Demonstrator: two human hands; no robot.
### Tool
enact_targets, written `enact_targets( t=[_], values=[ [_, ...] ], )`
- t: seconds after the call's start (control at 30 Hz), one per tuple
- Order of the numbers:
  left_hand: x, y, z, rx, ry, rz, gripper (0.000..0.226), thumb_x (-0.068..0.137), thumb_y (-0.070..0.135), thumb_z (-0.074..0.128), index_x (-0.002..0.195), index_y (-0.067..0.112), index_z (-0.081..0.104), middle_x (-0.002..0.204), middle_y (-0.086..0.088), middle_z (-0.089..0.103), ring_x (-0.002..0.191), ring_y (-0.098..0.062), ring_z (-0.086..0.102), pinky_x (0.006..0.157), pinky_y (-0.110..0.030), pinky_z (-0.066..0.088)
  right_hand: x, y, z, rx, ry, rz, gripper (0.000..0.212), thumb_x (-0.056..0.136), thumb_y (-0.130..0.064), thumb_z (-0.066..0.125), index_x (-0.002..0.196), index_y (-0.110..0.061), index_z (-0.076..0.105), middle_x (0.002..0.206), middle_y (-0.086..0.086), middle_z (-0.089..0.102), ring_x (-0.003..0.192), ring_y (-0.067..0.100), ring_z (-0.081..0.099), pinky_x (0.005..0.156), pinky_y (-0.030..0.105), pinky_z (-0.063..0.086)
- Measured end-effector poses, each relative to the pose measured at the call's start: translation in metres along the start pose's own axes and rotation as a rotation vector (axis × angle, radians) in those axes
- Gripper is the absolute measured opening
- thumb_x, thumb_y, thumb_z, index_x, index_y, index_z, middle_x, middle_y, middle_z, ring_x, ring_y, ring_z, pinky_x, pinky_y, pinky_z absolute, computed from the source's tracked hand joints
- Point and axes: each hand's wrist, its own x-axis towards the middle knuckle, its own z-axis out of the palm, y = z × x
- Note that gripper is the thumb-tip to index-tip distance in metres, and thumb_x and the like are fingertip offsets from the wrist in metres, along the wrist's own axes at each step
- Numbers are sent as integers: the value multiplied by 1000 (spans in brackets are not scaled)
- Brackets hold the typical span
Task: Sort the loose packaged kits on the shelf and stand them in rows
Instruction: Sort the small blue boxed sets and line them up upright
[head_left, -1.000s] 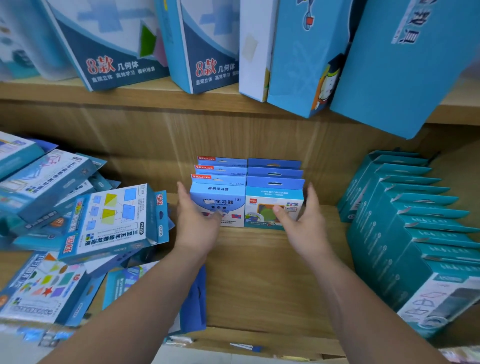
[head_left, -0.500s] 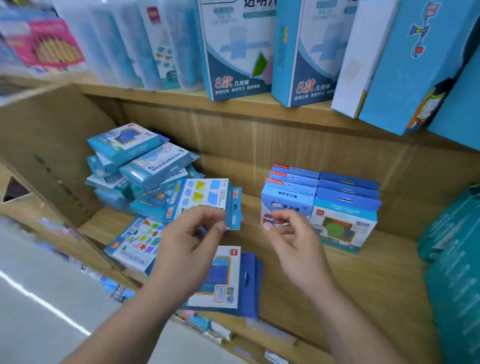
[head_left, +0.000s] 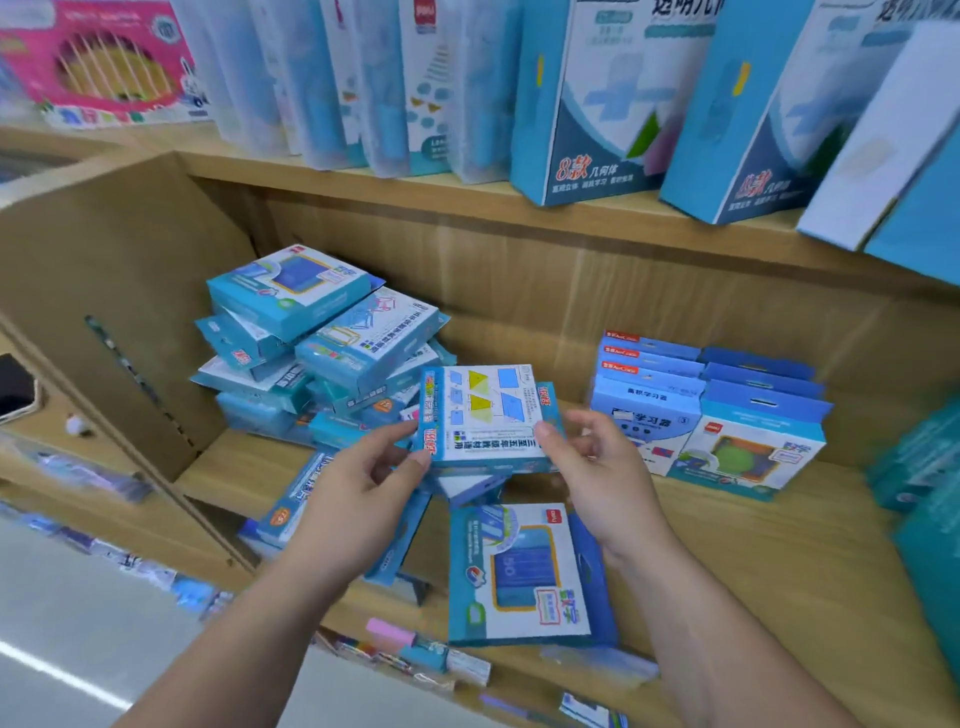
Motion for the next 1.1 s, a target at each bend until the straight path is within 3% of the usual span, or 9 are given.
enact_targets(
  t=[0.1, 0.3, 0.43, 0.53, 0.6, 0.73, 0.9, 1.03, 1.1],
  values=[
    [10, -5, -7, -41, -29, 2, 19, 96, 28, 63, 112, 36, 67, 81, 3, 69, 73, -10, 65, 65, -36, 57, -3, -2, 12, -15, 78, 18, 30, 83, -38, 79, 107, -31, 64, 88, -5, 67, 77, 10, 68, 68, 28, 49],
    [20, -14, -20, -117, -172, -27, 25, 98, 22, 60, 118, 35, 64, 86, -4, 72, 66, -3, 65, 63, -32, 52, -11, -5, 22, 103, 174, 70, 27, 87, -21, 77, 110, -22, 64, 98, 12, 67, 60, 14, 66, 54, 23, 53],
    [21, -19, -24, -139, -277, -3, 29, 97, 18, 61, 120, 36, 63, 86, -4, 73, 68, -5, 65, 69, -26, 50, -21, -10, 26, 130, 229, 94, 33, 88, -17, 75, 119, -16, 62, 86, 8, 68, 57, 15, 61, 52, 26, 55],
    [24, -26, -26, -122, -302, 35, 27, 95, 19, 63, 111, 41, 66, 89, -8, 71, 72, -12, 63, 76, -35, 51, -25, -14, 29, 195, 253, 106, 38, 86, -16, 77, 121, -15, 61, 94, 10, 66, 60, 15, 65, 59, 31, 59],
    [27, -32, -26, -110, -286, 46, 27, 93, 21, 66, 113, 40, 67, 86, 2, 69, 74, -18, 62, 80, -38, 52, -26, -19, 23, 284, 307, 97, 33, 88, -12, 75, 118, -16, 62, 102, 10, 63, 64, 14, 67, 60, 31, 61],
    [22, -37, -27, -13, -256, 120, 36, 89, 23, 71, 118, 41, 60, 86, 10, 66, 64, -13, 56, 69, -29, 51, -32, -29, -10, 392, 445, 70, 15, 94, -7, 63, 102, -18, 69, 99, 12, 68, 70, 19, 58, 51, 25, 52],
    [12, -42, -21, 122, -262, 185, 52, 83, 33, 76, 121, 55, 48, 94, 8, 59, 64, -10, 55, 60, -17, 44, -51, -13, -62, 403, 636, 56, 22, 91, -3, 56, 84, -18, 71, 91, 2, 73, 73, 18, 61, 59, 28, 41],
    [8, -40, -11, 93, -291, 122, 57, 86, 35, 73, 134, 49, 44, 87, 8, 66, 60, -10, 56, 55, -17, 44, -70, 25, -89, 391, 806, 147, 17, 93, -6, 56, 84, -17, 66, 84, 2, 69, 75, 19, 63, 57, 25, 48],
    [9, -41, -5, 25, -286, 71, 52, 89, 37, 69, 135, 49, 46, 86, 12, 68, 63, -14, 58, 62, -26, 50, -77, 49, -95, 365, 876, 203, 13, 93, -8, 57, 87, -16, 66, 85, 3, 67, 81, 19, 61, 64, 29, 47]
  ],
)
